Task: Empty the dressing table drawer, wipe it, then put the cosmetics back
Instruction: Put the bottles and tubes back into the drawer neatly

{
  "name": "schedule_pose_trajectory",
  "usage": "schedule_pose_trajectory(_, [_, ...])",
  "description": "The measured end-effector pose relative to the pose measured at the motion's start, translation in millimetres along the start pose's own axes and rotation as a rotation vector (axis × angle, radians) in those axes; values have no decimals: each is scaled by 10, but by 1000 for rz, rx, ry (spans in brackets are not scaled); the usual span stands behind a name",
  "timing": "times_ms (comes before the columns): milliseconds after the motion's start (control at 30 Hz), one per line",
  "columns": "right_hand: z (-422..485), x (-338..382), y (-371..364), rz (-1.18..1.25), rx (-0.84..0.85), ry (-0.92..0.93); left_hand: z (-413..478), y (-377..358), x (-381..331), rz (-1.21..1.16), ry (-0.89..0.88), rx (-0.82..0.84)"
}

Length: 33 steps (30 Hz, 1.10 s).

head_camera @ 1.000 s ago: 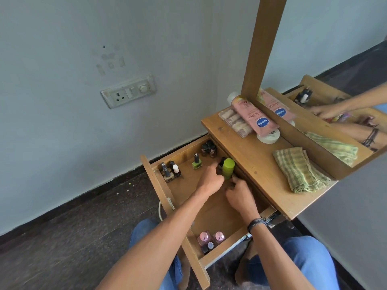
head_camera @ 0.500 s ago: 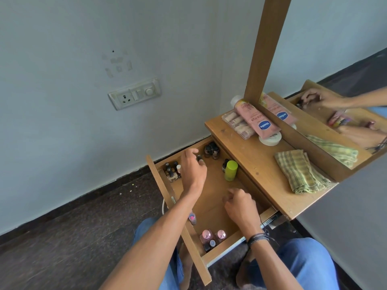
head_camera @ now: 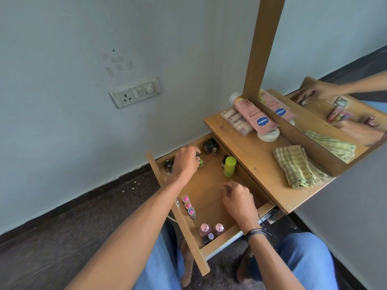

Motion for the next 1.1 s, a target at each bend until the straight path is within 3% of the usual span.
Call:
schedule_pose_trajectory(200, [-19,1,-12,-30,30,18,-285,172,95,63,-139,67])
schedule_pose_trajectory(300, [-26,6,-12,-54,64,15,-472,220,190,157,-159,20])
schedule_pose_trajectory(567, [81,6,-67,-37,276,-41,-719,348,412,547,-149,-69])
schedule_pose_trajectory(767, [261,217,-226,-92,483,80,-736,313,528,521,-78,-64])
schedule_pose_trajectory(933, [348,459,-411,-198,666,287,-742,282,577,418,-36,-104])
schedule_pose_trajectory(1100, [447,540,-569,-243,729,356,-759,285,625,352,-21,-178])
Point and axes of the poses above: each hand's wrist, its own z-axis towards the middle knuckle, its own y-axis out of the back of the hand, x = y × z, the point moved 1 cm from there along z, towards the middle knuckle, and after that the axes turned 5 degrees about z, right-handed, at the moved point
